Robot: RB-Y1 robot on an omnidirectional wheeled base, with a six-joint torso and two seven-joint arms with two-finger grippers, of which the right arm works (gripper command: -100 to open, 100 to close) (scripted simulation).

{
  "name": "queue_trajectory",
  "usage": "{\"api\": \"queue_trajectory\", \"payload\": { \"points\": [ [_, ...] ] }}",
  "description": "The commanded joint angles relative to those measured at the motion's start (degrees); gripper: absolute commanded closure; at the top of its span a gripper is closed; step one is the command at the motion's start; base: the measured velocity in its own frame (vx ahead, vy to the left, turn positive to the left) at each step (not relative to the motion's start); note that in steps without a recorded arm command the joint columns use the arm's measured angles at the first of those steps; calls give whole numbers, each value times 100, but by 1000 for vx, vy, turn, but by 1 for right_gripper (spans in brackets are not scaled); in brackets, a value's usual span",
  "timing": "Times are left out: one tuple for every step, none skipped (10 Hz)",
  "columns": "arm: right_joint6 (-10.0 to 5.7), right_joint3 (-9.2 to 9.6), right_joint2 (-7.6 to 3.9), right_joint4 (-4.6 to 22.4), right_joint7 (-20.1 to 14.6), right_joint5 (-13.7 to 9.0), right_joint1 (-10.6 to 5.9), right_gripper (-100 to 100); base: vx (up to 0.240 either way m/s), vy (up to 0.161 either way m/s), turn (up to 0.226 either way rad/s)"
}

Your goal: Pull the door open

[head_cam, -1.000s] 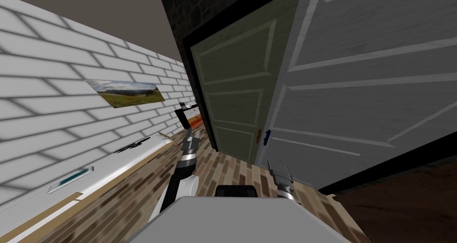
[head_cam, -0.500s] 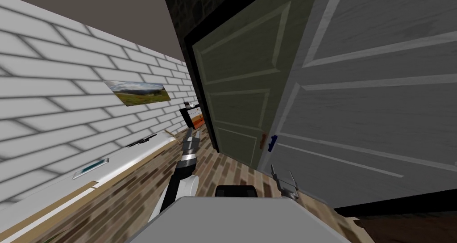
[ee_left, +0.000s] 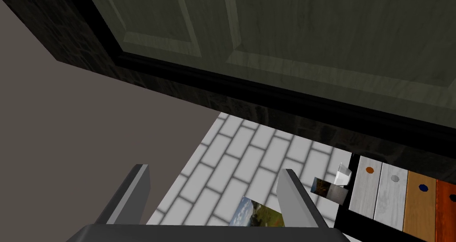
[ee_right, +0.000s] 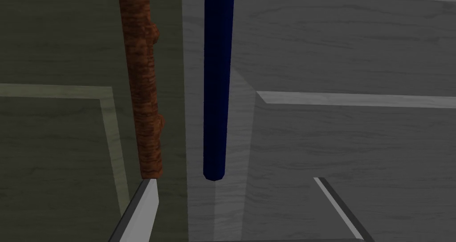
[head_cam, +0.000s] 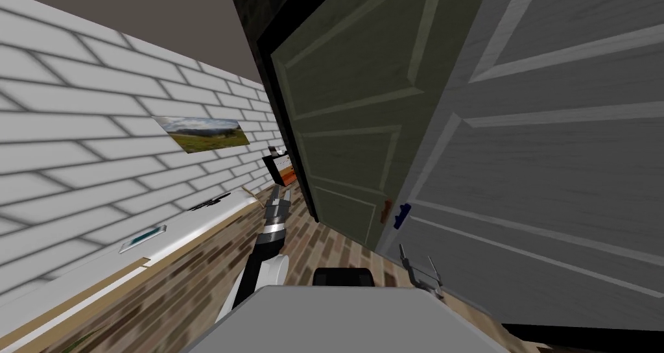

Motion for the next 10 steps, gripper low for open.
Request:
{"api": "queue_trajectory", "payload": {
  "points": [
    [-13, -22, -29, 100, -41, -21, 85, -100, -157, 43, -90],
    [-12, -58, -72, 180, -76, -48, 153, -100, -166, 55, -73],
    [-12, -71, -88, 208, -88, -58, 177, -100, -152, 40, -51],
    [-11, -91, -112, 251, -108, -74, 212, -100, -109, 17, -55],
    [-10, -132, -159, 335, -147, -103, 276, -100, -91, 10, -95],
    [-8, -165, -198, 402, -178, -127, 327, -100, -99, 9, -93],
    [-6, -202, -241, 475, -215, -152, 377, -100, -109, 23, -74],
    [-5, -229, -273, 530, -242, -172, 415, -100, -94, 20, -77],
    [0, -297, -352, 661, -311, -217, 498, -100, -98, 19, -133],
    [4, -355, -421, 774, -373, -256, 565, -100, -138, 22, -118]
  ]
}}
